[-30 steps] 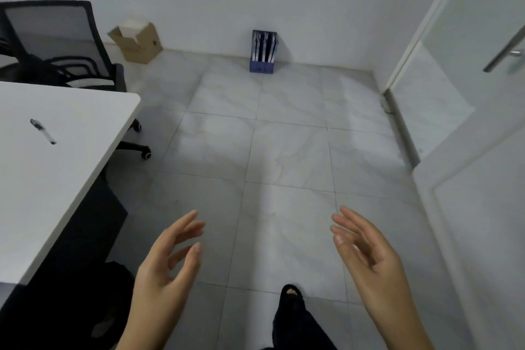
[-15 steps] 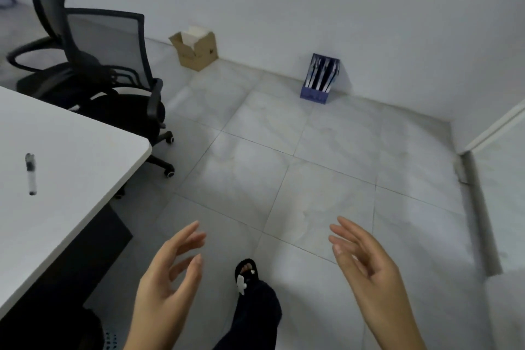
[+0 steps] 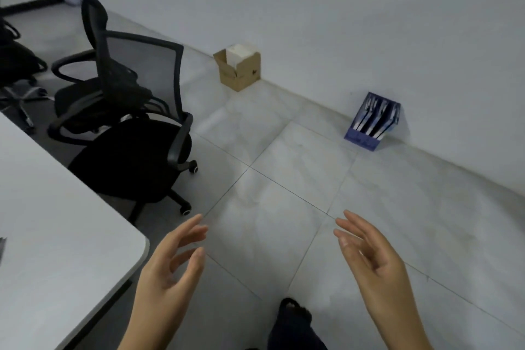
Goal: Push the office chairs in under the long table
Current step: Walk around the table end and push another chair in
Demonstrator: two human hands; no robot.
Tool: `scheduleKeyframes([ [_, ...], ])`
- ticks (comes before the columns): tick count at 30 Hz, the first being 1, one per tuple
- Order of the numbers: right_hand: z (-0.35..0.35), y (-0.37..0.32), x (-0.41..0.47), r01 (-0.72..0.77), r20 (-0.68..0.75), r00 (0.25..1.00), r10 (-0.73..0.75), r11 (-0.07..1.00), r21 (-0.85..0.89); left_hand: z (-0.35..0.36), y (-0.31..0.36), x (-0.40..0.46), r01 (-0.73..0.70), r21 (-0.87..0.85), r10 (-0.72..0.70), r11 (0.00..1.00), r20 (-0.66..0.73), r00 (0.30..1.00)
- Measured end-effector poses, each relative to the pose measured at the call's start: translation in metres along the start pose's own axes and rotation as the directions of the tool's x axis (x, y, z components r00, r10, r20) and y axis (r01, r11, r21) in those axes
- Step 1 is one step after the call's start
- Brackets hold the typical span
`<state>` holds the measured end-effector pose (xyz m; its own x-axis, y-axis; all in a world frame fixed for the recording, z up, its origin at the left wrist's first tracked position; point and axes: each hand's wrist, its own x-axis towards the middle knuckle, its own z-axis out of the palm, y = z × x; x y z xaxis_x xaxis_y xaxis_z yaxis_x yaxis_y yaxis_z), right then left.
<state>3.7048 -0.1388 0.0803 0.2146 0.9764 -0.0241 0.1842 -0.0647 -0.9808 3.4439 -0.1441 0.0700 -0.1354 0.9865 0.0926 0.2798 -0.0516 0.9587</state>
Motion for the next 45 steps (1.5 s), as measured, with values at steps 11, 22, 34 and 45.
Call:
scheduleKeyframes([
  [11,0.038,-0.021,0.309,0.071,0.182,0.981,-0.067,0.997,-0.017,0.081,0.001,0.258,0.032,-0.036,-0.038,0.999,-0.181,0.983],
  [22,0.136,-0.031,0.562,0.069,0.374,0.926,-0.053,0.997,-0.029,0.087,-0.029,0.469,0.115,-0.027,-0.116,0.993,-0.387,0.915],
  [34,0.314,-0.087,0.809,0.099,0.497,0.861,-0.108,0.994,0.045,0.011,-0.067,0.737,0.121,0.0,-0.104,0.993,-0.511,0.853],
  [45,0.509,-0.109,1.028,0.144,0.864,0.495,-0.088,0.989,0.019,-0.005,-0.11,0.893,0.301,-0.127,-0.253,0.945,-0.869,0.426],
])
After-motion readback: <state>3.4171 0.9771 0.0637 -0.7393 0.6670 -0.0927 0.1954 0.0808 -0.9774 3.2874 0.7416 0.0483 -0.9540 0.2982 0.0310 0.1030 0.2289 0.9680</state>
